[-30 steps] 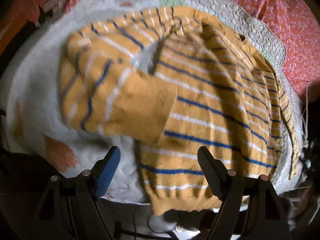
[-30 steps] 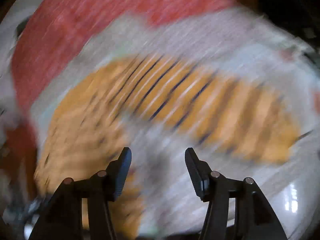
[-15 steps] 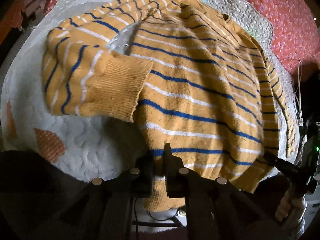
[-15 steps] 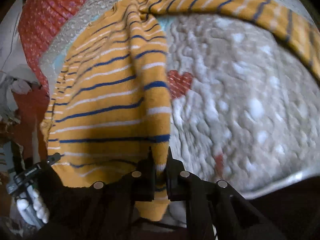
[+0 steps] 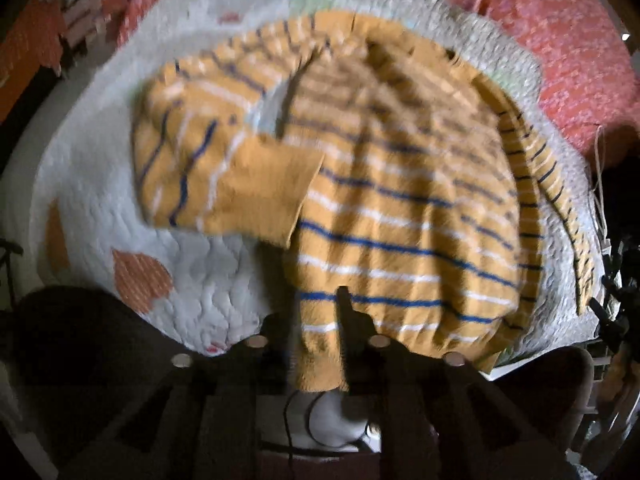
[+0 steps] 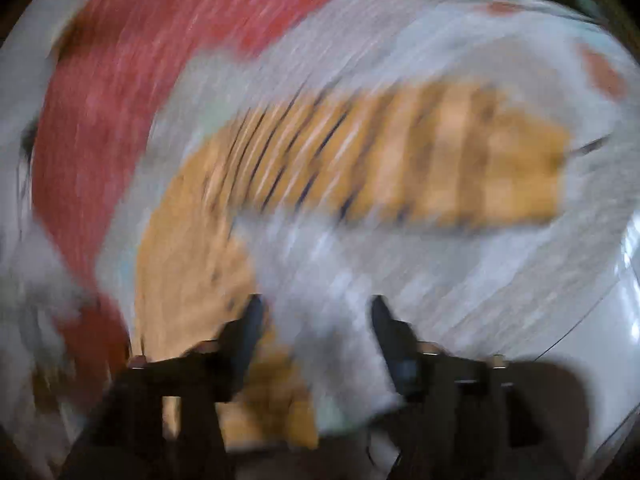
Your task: Fold small clothes
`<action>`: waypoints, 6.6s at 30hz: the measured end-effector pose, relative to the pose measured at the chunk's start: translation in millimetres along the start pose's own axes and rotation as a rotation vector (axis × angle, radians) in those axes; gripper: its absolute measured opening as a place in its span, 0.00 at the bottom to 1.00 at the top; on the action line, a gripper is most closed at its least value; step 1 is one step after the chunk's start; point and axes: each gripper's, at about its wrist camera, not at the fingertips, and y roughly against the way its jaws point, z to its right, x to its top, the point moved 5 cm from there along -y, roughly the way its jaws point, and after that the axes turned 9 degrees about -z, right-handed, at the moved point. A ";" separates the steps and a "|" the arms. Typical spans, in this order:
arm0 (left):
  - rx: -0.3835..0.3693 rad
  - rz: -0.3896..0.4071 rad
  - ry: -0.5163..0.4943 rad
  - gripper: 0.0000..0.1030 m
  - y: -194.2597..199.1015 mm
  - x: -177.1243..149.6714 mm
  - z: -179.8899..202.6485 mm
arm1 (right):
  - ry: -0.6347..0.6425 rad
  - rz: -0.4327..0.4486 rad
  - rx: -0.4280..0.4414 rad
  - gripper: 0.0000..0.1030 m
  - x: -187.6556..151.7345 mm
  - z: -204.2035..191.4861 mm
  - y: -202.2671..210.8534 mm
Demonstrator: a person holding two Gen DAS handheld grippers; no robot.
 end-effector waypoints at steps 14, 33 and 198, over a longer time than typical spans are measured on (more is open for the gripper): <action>0.001 0.010 -0.051 0.30 -2.2 5.8 30.4 | -0.147 0.010 -0.234 0.59 53.6 80.7 -26.6; -0.057 0.134 0.021 0.37 1.7 89.5 -10.9 | 0.505 0.031 0.037 0.01 25.4 -237.2 -23.6; -0.285 0.309 0.541 0.61 -12.3 135.6 -206.1 | 1.303 -0.515 -0.115 0.05 -306.8 -367.6 -227.3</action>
